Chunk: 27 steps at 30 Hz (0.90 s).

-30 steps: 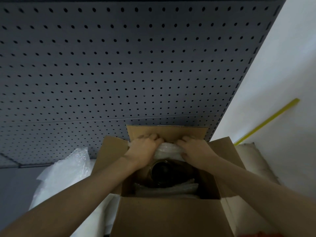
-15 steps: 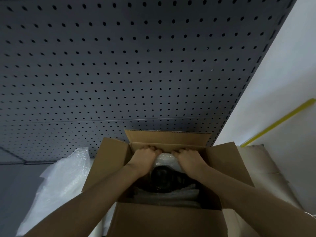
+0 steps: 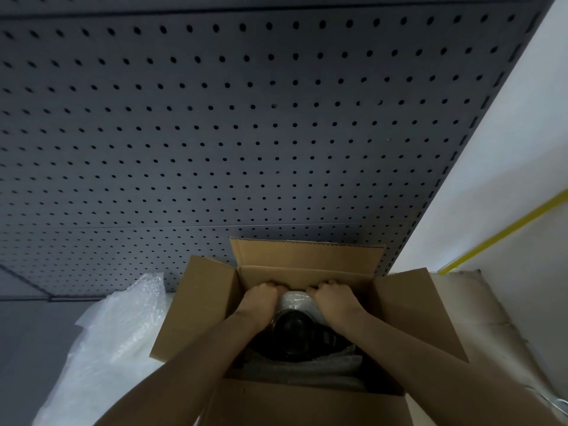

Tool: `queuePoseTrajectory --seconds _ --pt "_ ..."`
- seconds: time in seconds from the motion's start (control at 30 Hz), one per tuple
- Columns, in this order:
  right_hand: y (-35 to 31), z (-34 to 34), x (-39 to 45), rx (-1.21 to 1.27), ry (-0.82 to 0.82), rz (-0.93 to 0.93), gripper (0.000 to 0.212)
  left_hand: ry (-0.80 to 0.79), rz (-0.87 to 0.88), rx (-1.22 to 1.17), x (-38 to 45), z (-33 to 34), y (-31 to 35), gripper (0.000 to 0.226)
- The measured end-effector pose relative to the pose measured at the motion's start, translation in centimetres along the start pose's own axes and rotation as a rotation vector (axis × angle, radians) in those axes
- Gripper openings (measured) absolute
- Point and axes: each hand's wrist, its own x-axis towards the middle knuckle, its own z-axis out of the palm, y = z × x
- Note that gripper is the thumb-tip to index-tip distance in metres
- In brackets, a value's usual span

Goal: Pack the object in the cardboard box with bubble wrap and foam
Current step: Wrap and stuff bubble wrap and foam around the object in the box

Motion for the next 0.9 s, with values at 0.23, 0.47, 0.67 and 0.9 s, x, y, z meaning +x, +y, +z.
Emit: queuePoseTrajectory --seconds 0.23,0.47,0.67,0.9 --pt "-0.4 0.2 0.2 -0.019 -0.047 0.019 0.04 -0.066 -0.044 0.022 0.6 0.4 -0.3 0.035" --pt "-0.3 0.5 0.2 0.008 -0.082 0.027 0.035 -0.109 -0.051 0.094 1.0 1.0 -0.2 0.032" --pt "0.2 0.2 -1.0 -0.036 -0.038 0.088 0.036 -0.05 -0.013 0.282 0.6 0.4 0.3 0.03" --pt "0.6 -0.6 -2.7 -0.005 -0.041 0.216 0.025 0.007 0.035 0.264 -0.4 -1.2 -0.1 0.028"
